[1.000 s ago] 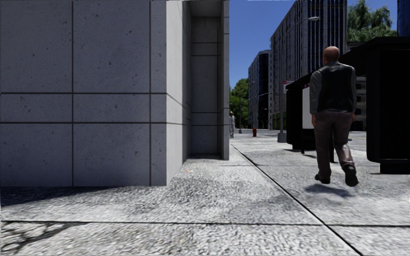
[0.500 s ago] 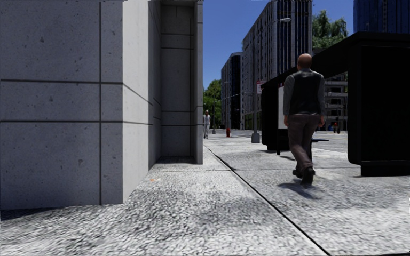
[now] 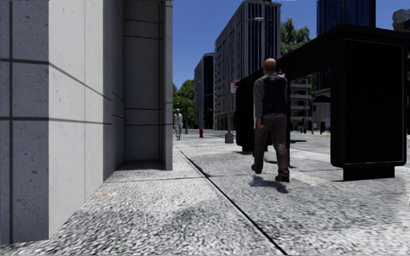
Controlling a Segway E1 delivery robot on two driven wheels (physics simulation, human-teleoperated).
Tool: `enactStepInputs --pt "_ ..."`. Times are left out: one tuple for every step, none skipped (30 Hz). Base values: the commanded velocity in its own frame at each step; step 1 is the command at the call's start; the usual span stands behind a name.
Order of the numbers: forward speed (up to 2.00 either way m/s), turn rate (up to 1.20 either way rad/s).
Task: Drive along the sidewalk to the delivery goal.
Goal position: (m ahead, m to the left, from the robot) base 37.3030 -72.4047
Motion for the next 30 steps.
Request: enactStepInputs --pt "1.09 -0.39" --pt "1.09 -0.39" --pt "1.09 -0.39" --pt "1.09 -0.39" --pt "1.09 -0.39" --pt "1.09 -0.39" --pt "1.09 -0.39" --pt "1.09 -0.39" --pt "1.09 -0.39" --pt "1.09 -0.39" --pt "1.09 -0.39" --pt "1.09 -0.39" --pt "1.09 -0.39" --pt "1.09 -0.39" --pt "1.09 -0.32" --pt "1.09 -0.26" --pt "1.09 -0.26" --pt "1.09 -0.25" --pt "1.09 -0.24" --pt "1.09 -0.24" --pt "1.09 -0.24" --pt "1.09 -0.24" --pt "1.09 -0.24" --pt "1.09 -0.24" --pt "1.09 -0.24" --pt "1.09 -0.24" --pt "1.09 -0.24" --pt "1.09 -0.24" --pt "1.09 -0.24" --pt "1.09 -0.24"
